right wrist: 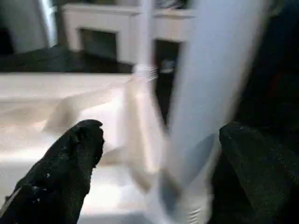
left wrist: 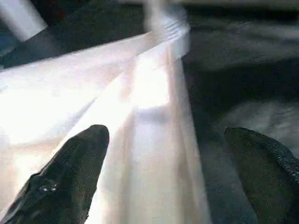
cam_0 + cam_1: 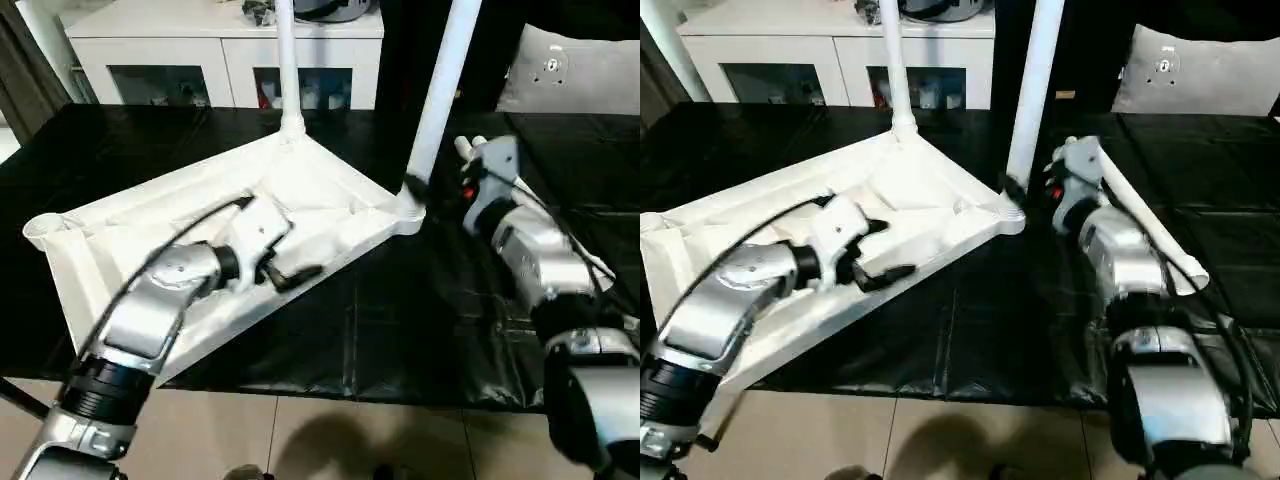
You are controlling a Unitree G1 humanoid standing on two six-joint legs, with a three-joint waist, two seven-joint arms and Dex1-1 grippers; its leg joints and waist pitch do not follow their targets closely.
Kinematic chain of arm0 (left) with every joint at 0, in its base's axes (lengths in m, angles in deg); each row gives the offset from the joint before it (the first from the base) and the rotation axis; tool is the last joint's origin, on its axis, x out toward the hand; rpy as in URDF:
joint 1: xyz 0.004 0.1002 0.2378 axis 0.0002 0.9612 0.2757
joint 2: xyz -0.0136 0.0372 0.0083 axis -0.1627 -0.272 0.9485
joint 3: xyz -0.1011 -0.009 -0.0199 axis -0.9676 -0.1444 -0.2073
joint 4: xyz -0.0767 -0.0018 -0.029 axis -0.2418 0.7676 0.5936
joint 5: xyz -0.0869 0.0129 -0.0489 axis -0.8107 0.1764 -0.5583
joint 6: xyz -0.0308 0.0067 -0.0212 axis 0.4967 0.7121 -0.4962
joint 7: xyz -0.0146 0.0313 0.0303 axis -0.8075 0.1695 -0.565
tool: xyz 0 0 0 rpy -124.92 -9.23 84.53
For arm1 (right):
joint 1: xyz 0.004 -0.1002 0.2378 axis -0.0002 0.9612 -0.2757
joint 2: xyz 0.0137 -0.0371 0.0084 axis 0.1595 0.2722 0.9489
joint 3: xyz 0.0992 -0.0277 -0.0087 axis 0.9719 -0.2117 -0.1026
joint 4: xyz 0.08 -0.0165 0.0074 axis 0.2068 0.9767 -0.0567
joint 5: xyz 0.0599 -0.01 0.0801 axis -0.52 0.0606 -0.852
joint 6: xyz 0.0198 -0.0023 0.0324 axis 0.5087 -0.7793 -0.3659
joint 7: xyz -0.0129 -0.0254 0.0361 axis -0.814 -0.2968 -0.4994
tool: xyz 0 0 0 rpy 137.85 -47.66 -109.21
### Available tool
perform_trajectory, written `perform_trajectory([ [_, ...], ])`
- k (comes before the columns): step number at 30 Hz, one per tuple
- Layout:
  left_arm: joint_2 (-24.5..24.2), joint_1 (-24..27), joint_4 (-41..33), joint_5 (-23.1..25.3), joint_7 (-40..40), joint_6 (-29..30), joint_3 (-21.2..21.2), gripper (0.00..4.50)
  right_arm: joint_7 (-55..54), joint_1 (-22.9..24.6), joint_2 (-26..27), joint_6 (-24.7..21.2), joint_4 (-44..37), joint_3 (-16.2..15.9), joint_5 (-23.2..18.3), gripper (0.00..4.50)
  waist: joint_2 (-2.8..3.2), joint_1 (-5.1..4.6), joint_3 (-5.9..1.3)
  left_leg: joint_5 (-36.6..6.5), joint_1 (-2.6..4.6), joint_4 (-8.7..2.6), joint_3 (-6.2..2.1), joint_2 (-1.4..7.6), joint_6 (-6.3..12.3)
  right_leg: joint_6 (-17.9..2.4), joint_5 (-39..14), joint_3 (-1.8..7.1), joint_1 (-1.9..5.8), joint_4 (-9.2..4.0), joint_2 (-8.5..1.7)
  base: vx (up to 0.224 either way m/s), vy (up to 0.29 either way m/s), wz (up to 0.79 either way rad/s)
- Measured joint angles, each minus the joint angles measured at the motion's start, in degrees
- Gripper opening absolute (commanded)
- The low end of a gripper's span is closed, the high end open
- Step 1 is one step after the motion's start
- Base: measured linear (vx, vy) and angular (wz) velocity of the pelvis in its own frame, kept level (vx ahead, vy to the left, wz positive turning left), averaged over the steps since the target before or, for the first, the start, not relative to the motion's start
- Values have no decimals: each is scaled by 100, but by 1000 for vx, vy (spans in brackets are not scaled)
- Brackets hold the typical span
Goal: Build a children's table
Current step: Rotate table base
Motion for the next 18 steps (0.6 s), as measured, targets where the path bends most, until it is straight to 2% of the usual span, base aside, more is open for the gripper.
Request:
perform_trajectory([
  [4, -88, -299, 521, 325, 804, 147, -327, 440, 561, 519, 129, -241, -542, -412, 10, 450, 3, -39, 1, 0, -6, 0, -7, 0, 0, 0, 0, -4, 0, -4, 0, 0, 0, 0],
  [7, -307, -374, 879, 656, 1287, 207, -368, 440, 871, 873, 150, -506, -1096, -823, 71, 450, 3, -69, 2, -1, -8, -1, -10, 0, 0, 1, -1, -6, -1, -6, 2, 0, 0, 0],
  [11, -518, -378, 1207, 1014, 1820, 331, -387, 440, 1141, 1147, 119, -839, -1563, -1151, 152, 450, 0, -70, 4, 0, -9, -1, -18, -1, 0, 2, -2, -10, -2, -9, 2, 0, 0, 0],
  [18, -1008, -369, 1568, 1570, 2187, 405, -321, 440, 1053, 1145, 60, -1123, -1630, -1243, 477, 450, -5, -48, 6, 0, 0, 1, -32, -2, 0, 3, -3, -18, 0, -19, 1, 0, 0, 0],
])
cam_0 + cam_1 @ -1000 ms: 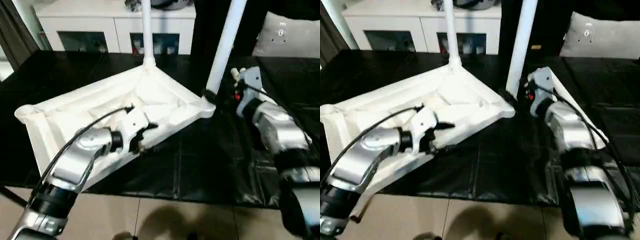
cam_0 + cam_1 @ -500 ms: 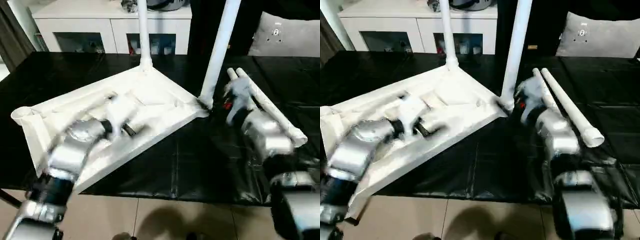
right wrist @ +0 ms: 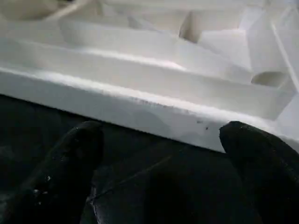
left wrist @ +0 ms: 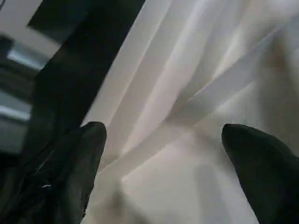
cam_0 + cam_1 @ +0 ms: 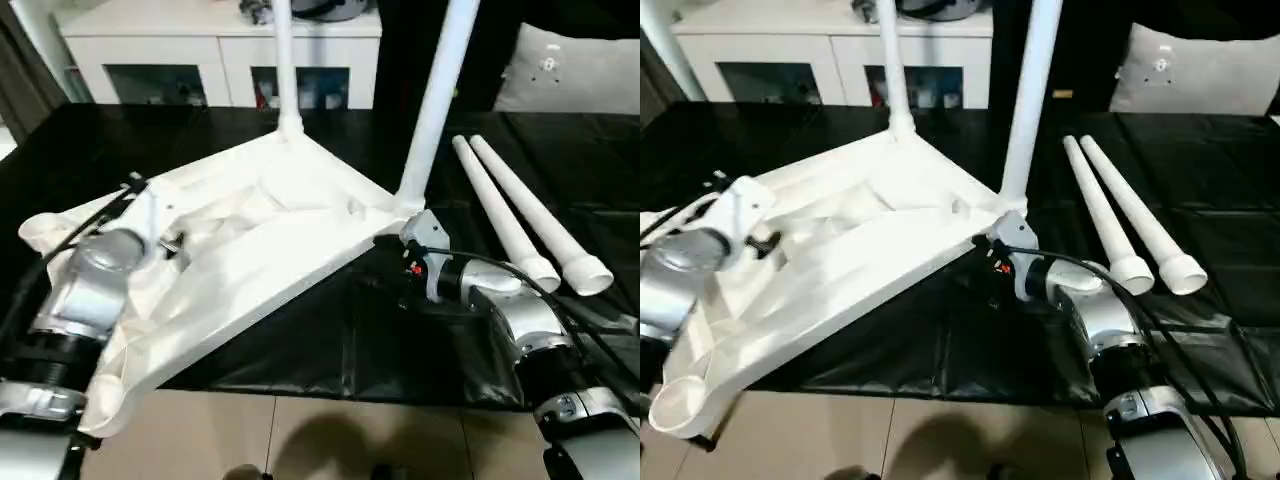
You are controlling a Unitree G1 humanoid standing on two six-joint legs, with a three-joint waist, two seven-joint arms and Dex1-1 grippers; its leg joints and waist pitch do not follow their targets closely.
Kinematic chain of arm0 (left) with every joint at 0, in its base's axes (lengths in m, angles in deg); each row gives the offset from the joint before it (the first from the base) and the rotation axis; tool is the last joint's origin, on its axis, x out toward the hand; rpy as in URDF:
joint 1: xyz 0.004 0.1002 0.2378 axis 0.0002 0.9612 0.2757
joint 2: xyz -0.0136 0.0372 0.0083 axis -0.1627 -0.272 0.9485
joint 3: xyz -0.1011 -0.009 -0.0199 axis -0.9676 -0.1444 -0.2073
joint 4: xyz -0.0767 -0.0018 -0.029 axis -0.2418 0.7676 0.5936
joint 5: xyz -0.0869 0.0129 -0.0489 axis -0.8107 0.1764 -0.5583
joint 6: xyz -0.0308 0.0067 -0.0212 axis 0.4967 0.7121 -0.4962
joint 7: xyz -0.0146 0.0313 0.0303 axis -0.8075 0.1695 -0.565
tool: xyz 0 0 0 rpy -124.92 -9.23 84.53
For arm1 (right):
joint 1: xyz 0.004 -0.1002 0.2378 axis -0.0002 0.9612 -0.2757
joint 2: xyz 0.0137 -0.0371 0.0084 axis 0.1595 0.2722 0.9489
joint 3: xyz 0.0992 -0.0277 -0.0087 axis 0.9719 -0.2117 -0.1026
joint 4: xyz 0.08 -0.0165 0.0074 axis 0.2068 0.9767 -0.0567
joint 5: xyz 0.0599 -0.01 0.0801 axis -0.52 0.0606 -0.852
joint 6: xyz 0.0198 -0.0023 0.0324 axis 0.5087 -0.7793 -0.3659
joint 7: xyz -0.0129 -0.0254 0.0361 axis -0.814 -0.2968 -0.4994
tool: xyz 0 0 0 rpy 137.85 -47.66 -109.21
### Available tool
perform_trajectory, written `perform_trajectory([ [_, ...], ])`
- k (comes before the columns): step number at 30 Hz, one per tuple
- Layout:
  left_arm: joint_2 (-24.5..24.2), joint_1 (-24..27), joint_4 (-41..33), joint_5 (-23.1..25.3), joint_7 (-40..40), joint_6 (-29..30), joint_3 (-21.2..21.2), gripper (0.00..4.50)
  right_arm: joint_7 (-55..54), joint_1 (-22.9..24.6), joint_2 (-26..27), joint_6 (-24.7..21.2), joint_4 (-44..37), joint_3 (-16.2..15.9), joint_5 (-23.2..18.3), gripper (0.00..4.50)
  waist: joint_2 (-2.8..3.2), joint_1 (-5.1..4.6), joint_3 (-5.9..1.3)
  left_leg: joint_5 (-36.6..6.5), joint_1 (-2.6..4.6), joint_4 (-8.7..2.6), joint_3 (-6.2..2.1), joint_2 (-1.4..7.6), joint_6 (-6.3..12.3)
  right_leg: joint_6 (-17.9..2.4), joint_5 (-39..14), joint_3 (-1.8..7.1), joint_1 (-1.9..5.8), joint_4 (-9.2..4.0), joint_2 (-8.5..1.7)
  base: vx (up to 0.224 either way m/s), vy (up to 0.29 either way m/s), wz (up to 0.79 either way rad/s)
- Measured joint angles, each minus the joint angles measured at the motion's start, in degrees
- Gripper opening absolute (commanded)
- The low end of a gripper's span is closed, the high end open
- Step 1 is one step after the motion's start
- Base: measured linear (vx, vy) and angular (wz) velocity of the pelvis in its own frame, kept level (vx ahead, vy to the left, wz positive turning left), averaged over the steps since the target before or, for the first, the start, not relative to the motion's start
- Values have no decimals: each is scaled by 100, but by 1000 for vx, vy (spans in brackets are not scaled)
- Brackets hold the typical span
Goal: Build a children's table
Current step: Rotate table base
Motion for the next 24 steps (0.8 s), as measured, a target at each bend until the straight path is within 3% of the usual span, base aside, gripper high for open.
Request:
perform_trajectory([
  [4, -174, 29, 45, 247, 27, 9, 114, 440, -144, 1, 87, -132, -11, -147, 62, 450, -1, -10, 1, 0, -5, -1, -1, 0, -1, 0, 0, 1, -3, -2, -1, 0, 0, 0],
  [12, -180, 33, 53, 308, 6, 43, 178, 440, -184, -4, 108, -156, -38, -146, 74, 450, -2, -11, 2, -1, -6, -2, -2, 0, -1, 1, -1, 1, -2, -3, -1, 0, 0, 0],
  [16, -181, 308, -534, -149, -1293, 316, 513, 440, -1221, -447, 635, -348, 651, -14, 345, 450, 2, -44, 3, 0, 15, -5, -2, 2, -1, -1, -2, 7, 4, 4, -6, 0, 0, 0],
  [19, -262, 432, -946, -504, -2113, 335, 723, 440, -1402, -561, 618, -494, 840, 24, 481, 450, 0, -9, 2, -1, 39, -7, 3, -1, -2, 2, -9, 21, 25, 5, -15, 0, 0, 0],
  [24, -276, 510, -1294, -631, -2714, 268, 977, 440, -1488, -517, 629, -507, 892, -39, 525, 450, 2, -23, 3, -1, 54, -15, 9, -3, -2, 2, -10, 27, 27, 10, -14, 0, 0, 0],
])
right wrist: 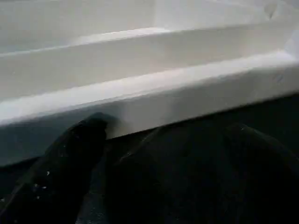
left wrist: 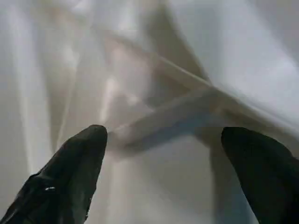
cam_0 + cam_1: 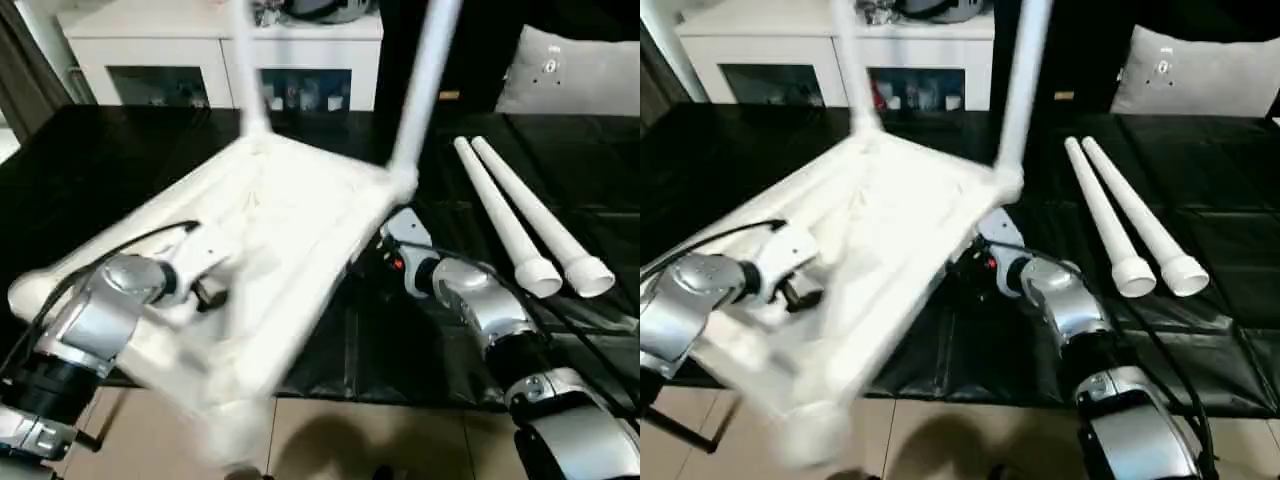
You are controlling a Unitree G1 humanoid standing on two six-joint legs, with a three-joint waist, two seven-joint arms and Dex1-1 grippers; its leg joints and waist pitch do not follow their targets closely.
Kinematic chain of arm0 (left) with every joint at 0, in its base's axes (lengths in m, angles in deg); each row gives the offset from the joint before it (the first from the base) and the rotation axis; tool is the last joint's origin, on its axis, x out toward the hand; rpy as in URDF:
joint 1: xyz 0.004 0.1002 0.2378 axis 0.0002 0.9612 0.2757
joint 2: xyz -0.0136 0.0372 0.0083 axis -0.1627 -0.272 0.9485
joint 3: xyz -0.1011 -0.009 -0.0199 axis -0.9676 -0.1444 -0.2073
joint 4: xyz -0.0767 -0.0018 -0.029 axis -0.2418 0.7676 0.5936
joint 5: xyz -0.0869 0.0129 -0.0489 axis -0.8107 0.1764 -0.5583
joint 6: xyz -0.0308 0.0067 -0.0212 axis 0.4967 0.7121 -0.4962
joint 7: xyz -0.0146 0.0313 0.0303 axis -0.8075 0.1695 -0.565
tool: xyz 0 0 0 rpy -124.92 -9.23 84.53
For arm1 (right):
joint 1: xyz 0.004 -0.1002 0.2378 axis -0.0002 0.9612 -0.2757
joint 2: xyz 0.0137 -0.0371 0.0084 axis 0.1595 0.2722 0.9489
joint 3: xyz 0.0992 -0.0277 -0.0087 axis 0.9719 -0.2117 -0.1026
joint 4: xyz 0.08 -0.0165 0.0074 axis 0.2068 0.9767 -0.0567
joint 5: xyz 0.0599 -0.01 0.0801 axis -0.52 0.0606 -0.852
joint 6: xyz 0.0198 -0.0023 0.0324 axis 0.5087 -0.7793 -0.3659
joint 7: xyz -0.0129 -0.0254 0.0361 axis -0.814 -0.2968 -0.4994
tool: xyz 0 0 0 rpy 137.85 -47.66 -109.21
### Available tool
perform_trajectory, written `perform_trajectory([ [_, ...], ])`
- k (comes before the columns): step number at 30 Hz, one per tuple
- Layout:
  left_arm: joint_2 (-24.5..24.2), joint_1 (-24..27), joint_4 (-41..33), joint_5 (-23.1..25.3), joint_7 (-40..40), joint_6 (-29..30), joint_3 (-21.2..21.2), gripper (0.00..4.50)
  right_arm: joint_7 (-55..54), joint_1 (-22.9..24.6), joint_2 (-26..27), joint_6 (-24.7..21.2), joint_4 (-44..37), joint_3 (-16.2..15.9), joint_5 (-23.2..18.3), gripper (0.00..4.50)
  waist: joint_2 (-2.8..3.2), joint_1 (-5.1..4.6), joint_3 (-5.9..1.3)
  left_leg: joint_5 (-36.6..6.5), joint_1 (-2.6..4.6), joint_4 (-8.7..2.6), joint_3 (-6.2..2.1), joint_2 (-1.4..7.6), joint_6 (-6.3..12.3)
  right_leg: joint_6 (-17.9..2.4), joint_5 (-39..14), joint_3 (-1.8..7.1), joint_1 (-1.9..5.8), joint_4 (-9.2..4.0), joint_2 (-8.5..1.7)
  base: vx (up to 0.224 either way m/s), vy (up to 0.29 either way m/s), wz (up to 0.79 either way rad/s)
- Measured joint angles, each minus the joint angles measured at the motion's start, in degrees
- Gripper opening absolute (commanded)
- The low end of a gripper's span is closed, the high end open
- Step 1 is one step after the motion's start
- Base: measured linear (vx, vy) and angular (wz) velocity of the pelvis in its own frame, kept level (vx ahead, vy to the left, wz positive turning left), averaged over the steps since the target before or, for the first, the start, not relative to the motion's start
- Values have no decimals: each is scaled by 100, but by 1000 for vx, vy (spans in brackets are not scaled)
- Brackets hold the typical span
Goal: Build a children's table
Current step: Rotate table base
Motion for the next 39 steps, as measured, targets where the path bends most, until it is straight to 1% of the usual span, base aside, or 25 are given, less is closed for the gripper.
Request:
perform_trajectory([
  [4, 48, 5, -116, -143, -246, -25, 39, 440, -66, -13, 32, 86, 81, 38, 3, 450, 0, -24, 0, 0, 22, -14, -1, -1, 0, -1, 0, -3, 12, 1, 6, 0, 0, 0],
  [10, 181, 7, -233, -428, -656, -70, 146, 440, -239, -168, -12, 236, 343, 160, 25, 450, -1, -33, 1, 0, 19, -14, -1, -2, 0, -1, -1, -4, 13, -2, 5, 0, 0, 0],
  [14, 623, -149, 23, -536, -723, -236, 217, 440, -477, -347, -142, 305, 501, 343, 26, 450, -2, -14, 2, 0, 9, -8, 2, -3, 0, -1, -1, -4, 13, -5, 1, 0, 0, 0],
  [16, 810, -286, 222, -551, -703, -376, 241, 440, -518, -439, -187, 388, 509, 356, 26, 450, -2, -30, 1, 0, 9, -9, 2, -2, 0, -1, -1, -4, 10, -4, 4, 0, 0, 0],
  [19, 1064, -476, 491, -593, -587, -526, 237, 440, -556, -450, -221, 499, 512, 357, 29, 450, -1, -30, 2, 0, 6, -20, 4, -3, 0, -2, -2, -6, 1, -4, 7, 0, 0, 0],
  [22, 1414, -760, 1000, -567, -276, -754, 238, 440, -576, -448, -323, 530, 399, 409, 29, 450, -1, 2, 1, 1, -18, -24, 5, -3, 0, -3, -2, -7, -26, -1, 11, 0, 0, 0],
  [23, 1424, -786, 1053, -558, -213, -806, 238, 440, -577, -447, -337, 535, 333, 428, 26, 450, -1, 0, 1, 0, -18, -26, 5, -2, -1, -7, -5, -8, -25, 0, 12, 0, 0, 0],
  [27, 1676, -1108, 1734, -387, 83, -1187, 241, 440, -575, -377, -557, 540, -49, 582, 19, 450, -1, 5, 1, 1, -15, -26, 11, -6, 0, -6, -6, -7, -22, -1, 12, 0, 0, 0],
  [28, 1808, -1237, 2044, -302, 277, -1350, 248, 440, -574, -307, -641, 527, -280, 606, 12, 450, -1, 6, 1, 1, -15, -23, 11, -8, 0, -6, -7, -8, -20, -2, 14, 0, 0, 0],
  [30, 1904, -1371, 2365, -219, 498, -1515, 254, 440, -573, -245, -680, 517, -501, 639, 2, 450, -2, 8, 1, 1, -13, -22, 11, -7, 0, -6, -7, -10, -17, -2, 14, 0, 0, 0],
  [31, 2143, -1609, 2898, -125, 845, -1798, 274, 440, -577, -53, -814, 479, -807, 691, -7, 450, -1, 37, 1, 1, -13, -14, 7, -9, 1, -5, -7, -15, -13, -9, 15, 0, 0, 0],
  [33, 2364, -1860, 3505, 9, 1558, -2172, 256, 440, -577, 137, -879, 417, -1115, 716, -13, 450, 0, 47, 1, 1, -28, -11, 9, -6, 1, -2, -5, -20, -15, -23, 16, 0, 0, 0],
  [34, 2429, -1954, 3726, 41, 1799, -2313, 215, 440, -579, 233, -903, 383, -1279, 734, -18, 450, 1, 45, 1, 2, -34, -10, 8, -6, 2, -1, -4, -23, -15, -31, 16, 0, 0, 0],
  [35, 2502, -2055, 3945, 48, 2069, -2465, 162, 440, -580, 348, -939, 328, -1446, 784, -35, 450, 3, 30, -1, 2, -65, -6, 6, -6, 2, 1, -3, -27, -15, -41, 17, 0, 0, 0],
  [37, 2639, -2164, 4246, 64, 2463, -2740, 102, 440, -604, 567, -1012, 174, -1792, 878, -66, 450, 6, 18, -3, 2, -74, -5, 3, -5, 3, 10, 3, -35, -12, -72, 18, 0, 0, 0],
  [39, 2757, -2179, 4374, 27, 2640, -2925, -37, 440, -615, 756, -1022, 23, -2128, 975, -125, 450, 6, 14, -3, 2, -79, -5, 3, -5, 3, 14, 6, -34, -17, -88, 17, 0, 0, 0],
])
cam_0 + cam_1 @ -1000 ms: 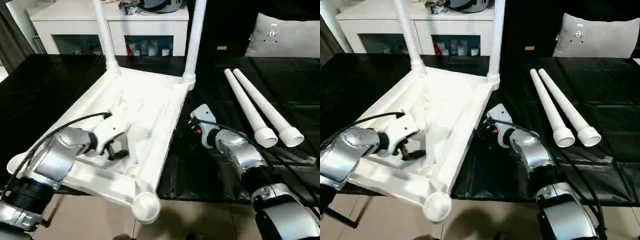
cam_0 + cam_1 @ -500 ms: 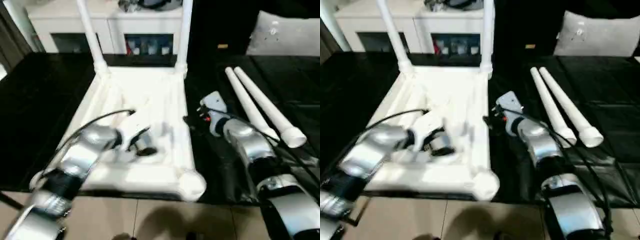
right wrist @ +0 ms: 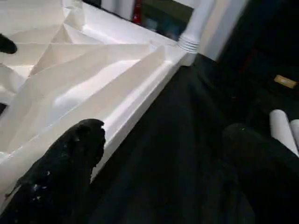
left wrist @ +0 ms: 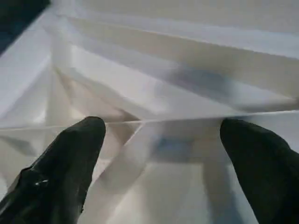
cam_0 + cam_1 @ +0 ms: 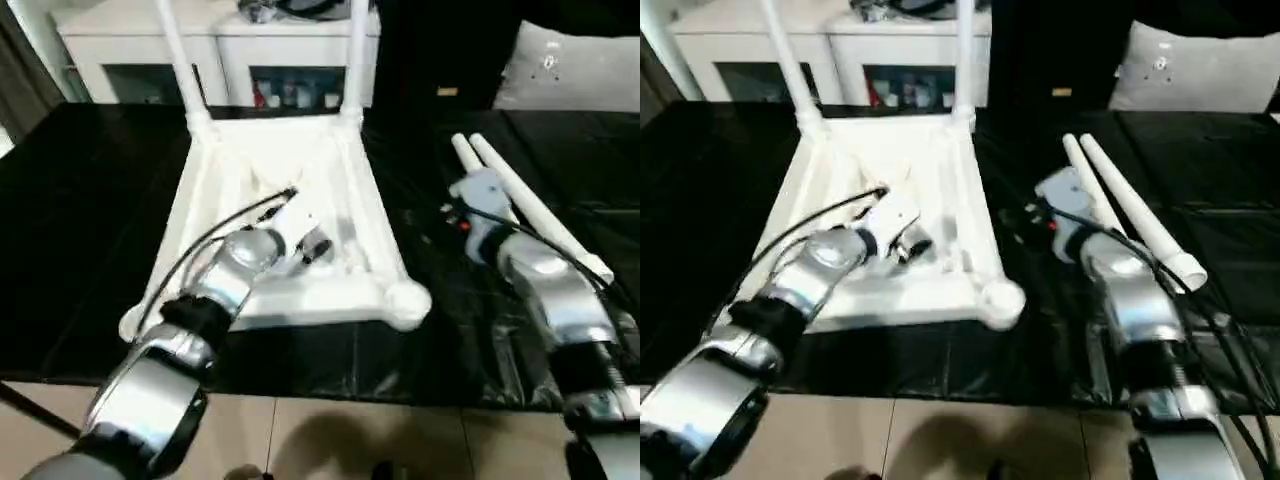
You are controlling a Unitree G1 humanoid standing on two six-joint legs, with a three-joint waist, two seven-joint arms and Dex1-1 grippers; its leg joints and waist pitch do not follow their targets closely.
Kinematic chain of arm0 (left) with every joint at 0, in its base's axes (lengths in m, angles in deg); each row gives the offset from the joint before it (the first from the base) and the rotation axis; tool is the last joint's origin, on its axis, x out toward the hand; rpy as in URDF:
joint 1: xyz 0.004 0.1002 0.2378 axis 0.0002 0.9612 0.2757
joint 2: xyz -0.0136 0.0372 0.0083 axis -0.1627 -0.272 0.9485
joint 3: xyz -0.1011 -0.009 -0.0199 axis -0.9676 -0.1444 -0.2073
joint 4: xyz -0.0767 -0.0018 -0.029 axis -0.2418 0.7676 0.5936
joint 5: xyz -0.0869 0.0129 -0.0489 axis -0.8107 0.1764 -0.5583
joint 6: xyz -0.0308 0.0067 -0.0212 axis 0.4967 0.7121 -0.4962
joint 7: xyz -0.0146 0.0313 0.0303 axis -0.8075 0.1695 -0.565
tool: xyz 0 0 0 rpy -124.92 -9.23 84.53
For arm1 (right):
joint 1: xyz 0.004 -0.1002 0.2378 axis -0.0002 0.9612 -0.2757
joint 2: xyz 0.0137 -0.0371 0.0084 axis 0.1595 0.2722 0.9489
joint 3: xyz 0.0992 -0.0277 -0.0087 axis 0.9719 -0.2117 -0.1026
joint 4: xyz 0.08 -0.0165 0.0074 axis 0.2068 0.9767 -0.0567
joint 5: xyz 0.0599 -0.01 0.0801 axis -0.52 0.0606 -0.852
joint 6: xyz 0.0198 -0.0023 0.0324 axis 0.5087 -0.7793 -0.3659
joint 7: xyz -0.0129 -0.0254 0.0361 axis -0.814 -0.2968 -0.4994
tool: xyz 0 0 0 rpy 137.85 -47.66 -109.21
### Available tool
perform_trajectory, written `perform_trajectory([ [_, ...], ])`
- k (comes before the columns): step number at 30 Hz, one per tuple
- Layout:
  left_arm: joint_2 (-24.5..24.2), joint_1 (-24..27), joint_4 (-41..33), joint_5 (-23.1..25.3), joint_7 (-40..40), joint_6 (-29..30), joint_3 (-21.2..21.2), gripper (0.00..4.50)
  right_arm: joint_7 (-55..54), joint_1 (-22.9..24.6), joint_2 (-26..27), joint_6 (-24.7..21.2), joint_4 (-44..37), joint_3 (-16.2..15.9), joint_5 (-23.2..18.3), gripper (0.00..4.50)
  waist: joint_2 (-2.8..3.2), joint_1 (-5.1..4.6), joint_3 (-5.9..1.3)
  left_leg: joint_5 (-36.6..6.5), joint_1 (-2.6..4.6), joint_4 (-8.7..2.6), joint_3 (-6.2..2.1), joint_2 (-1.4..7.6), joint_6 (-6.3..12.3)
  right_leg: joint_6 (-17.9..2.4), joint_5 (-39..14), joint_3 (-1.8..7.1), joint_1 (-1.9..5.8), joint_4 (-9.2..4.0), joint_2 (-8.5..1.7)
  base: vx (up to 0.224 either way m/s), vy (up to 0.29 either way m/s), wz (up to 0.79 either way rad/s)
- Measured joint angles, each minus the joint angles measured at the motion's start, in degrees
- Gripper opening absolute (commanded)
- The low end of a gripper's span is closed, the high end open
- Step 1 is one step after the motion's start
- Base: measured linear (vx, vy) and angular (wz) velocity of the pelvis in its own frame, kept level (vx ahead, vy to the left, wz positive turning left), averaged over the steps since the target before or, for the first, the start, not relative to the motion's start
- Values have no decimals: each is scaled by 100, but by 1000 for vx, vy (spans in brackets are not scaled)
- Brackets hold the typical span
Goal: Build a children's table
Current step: Rotate table base
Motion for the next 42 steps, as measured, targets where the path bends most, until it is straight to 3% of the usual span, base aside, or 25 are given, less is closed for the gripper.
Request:
perform_trajectory([
  [6, 101, 29, -319, -587, -532, -426, -538, 440, -38, 453, 9, -364, -987, 124, -229, 450, -1, 101, -1, -1, 3, -23, 0, 1, 4, -1, 4, 3, -4, 0, -7, 0, 0, 0],
  [9, -7, 370, -922, -1025, -1155, -452, -661, 440, -5, 748, 14, -474, -1458, 157, -394, 450, 0, 166, -1, 13, 6, -52, 10, 3, 27, -1, -4, 8, -7, 3, -5, 0, 0, 0],
  [14, -754, 1376, -2311, -1150, -2257, -210, -340, 440, 350, 1307, 41, -1113, -2296, 316, -1066, 450, 1, 163, -1, 2, 15, -69, 14, 15, 6, -4, -12, 15, -7, 8, -1, 0, 0, 0],
  [17, -917, 1572, -2667, -1151, -2550, -129, -241, 440, 288, 1352, 88, -1343, -2487, 354, -1128, 450, 0, 181, -1, -2, 37, -49, 15, 12, -4, -3, -12, 19, 1, 8, -6, 0, 0, 0],
  [24, -1386, 1888, -3052, -885, -3156, -79, 192, 440, 196, 1753, 234, -1548, -2779, 353, -1340, 450, -2, 116, -1, -2, 108, -46, 26, 3, -6, 7, -18, 22, 68, -9, -8, 0, 0, 0],
  [28, -1320, 1774, -3077, -620, -2975, -12, 277, 440, 141, 1777, 271, -1685, -2998, 352, -1374, 450, 8, 73, 2, -2, 116, -49, 13, 1, -6, 8, -19, -2, 102, -42, -5, 0, 0, 0],
  [31, -1139, 1478, -2565, -321, -2425, -60, 272, 440, 117, 1883, 279, -1769, -3220, 346, -1396, 450, 12, -10, -1, -3, 109, -59, -3, 1, -5, 10, -17, -24, 128, -99, 2, 0, 0, 0],
  [34, -986, 1439, -2435, -314, -2122, -133, 235, 440, -8, 2001, 350, -1774, -3246, 341, -1400, 450, 12, -84, -1, -4, 108, -56, -4, 1, -5, 14, -15, -21, 139, -118, -5, 0, 0, 0],
  [38, -548, 1706, -2954, -941, -1994, 234, -271, 440, -493, 2021, 628, -1776, -3465, 382, -1301, 450, 12, -135, -1, -11, 98, -71, -1, 3, -13, 15, -14, -8, 129, -118, -9, 0, 0, 0],
  [42, 61, 2349, -4210, -1603, -1115, 911, -1041, 440, -1191, 2061, 1010, -2268, -3864, 500, -1245, 450, 9, -125, -1, -14, 99, -115, 5, 3, -19, 15, -14, -4, 127, -105, -6, 0, 0, 0],
])
